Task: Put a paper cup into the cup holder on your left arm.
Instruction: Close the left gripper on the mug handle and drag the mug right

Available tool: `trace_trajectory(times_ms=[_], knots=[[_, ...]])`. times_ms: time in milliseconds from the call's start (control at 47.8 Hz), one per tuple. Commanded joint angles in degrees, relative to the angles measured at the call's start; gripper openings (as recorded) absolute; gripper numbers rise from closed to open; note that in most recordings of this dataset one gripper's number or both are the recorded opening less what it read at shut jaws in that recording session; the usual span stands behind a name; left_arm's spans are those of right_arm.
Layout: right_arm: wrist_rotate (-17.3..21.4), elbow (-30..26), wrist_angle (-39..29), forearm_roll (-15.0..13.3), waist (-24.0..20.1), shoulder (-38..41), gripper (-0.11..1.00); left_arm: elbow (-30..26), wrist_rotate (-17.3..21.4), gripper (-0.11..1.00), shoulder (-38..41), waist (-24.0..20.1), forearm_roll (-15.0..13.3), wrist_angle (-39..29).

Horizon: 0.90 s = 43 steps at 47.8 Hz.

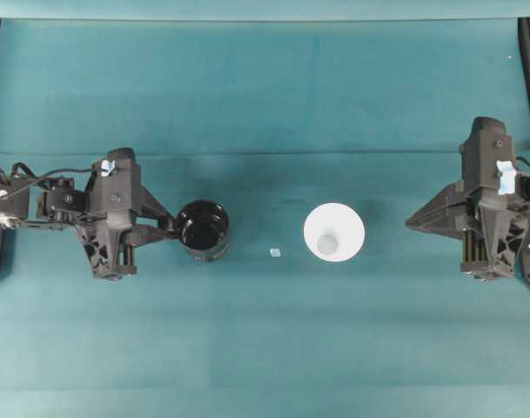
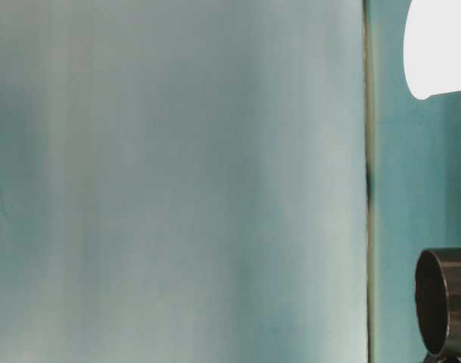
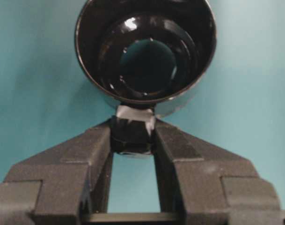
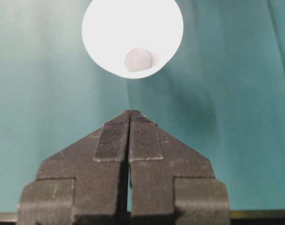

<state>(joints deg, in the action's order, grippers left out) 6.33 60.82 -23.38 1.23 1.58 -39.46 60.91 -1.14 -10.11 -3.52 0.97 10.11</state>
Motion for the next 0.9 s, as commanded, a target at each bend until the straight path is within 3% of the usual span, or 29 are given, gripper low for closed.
trace_trajectory(times_ms=[0,356,879], knots=[[0.5,-1.1,0.3,0.0,0.1,-0.1,-0.03,-1.0,0.2,0.29,-0.2,0.1,0.1,0.4],[0.5,-1.1,0.3,0.0,0.1,-0.1,-0.03,-5.5,1.0,0.29,0.3,0.2,0.2,2.2],[0.5,-1.1,0.3,0.1,0.1,-0.1,-0.03,-15.6,5.4,0.29,8.7,0.2,0.2,0.5]])
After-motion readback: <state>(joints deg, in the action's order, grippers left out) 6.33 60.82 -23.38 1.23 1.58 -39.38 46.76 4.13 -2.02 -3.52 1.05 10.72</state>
